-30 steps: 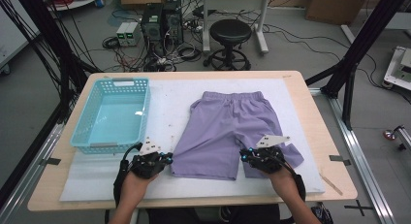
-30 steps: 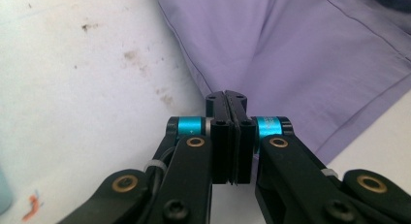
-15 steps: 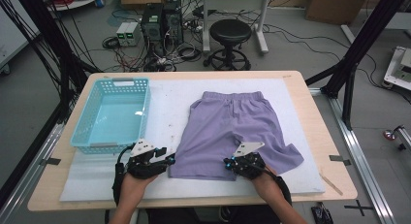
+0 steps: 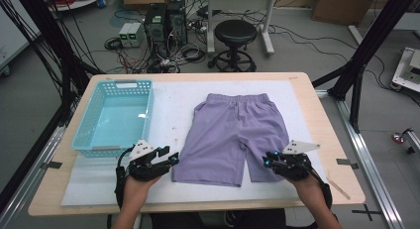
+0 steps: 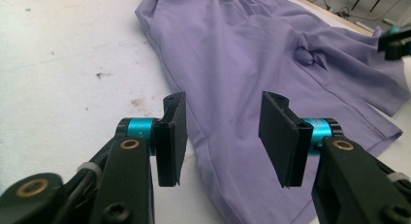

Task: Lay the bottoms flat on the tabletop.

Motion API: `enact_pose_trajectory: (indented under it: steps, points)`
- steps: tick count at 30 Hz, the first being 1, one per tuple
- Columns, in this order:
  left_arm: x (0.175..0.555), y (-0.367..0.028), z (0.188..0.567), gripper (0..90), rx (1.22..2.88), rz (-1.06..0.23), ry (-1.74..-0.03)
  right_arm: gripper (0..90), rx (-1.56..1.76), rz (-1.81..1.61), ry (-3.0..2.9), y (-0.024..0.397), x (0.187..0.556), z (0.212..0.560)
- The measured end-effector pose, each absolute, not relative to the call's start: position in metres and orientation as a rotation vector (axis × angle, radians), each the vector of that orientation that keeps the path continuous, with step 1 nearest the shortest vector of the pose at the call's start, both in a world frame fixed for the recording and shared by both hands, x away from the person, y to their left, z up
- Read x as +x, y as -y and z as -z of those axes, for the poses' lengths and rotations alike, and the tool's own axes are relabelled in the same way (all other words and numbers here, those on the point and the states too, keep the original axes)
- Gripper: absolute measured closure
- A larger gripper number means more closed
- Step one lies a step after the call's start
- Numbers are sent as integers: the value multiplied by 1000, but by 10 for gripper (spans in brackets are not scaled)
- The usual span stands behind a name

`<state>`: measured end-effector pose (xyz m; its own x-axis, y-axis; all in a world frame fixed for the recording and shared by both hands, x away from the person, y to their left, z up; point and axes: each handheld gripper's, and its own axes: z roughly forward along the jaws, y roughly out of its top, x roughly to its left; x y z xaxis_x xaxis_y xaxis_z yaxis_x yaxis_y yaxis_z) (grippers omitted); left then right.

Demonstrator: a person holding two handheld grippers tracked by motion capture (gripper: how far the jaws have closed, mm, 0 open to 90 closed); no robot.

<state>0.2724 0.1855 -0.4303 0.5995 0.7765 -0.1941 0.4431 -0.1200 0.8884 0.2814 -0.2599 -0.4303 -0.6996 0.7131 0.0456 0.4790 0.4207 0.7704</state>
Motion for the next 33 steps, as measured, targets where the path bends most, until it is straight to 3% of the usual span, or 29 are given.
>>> enact_pose_trajectory:
  steps: [7, 9, 11, 17, 19, 23, 29, 33]
  points:
    - [273, -180, 431, 531, 1774, -378, -984, 731, 948, -1122, -2510, 240, 271, 444]
    - [273, -179, 431, 531, 1774, -377, -982, 775, 952, -1060, -2546, 234, 271, 452]
    - [274, -179, 431, 532, 1775, -376, -983, 900, 916, -1055, -2563, 231, 269, 454]
    - [274, -178, 432, 536, 1777, -375, -987, 900, 788, -1131, -2693, 216, 259, 452]
    - [274, -178, 432, 536, 1777, -375, -987, 773, 788, -1187, -2666, 216, 258, 446]
    - [274, -179, 433, 536, 1779, -376, -988, 723, 972, -1287, -2452, 255, 267, 426]
    - [275, -177, 433, 536, 1784, -376, -986, 590, 1392, -1070, -2091, 333, 291, 427]
    - [276, -175, 434, 536, 1783, -377, -986, 590, 1450, -1021, -2098, 342, 317, 438]
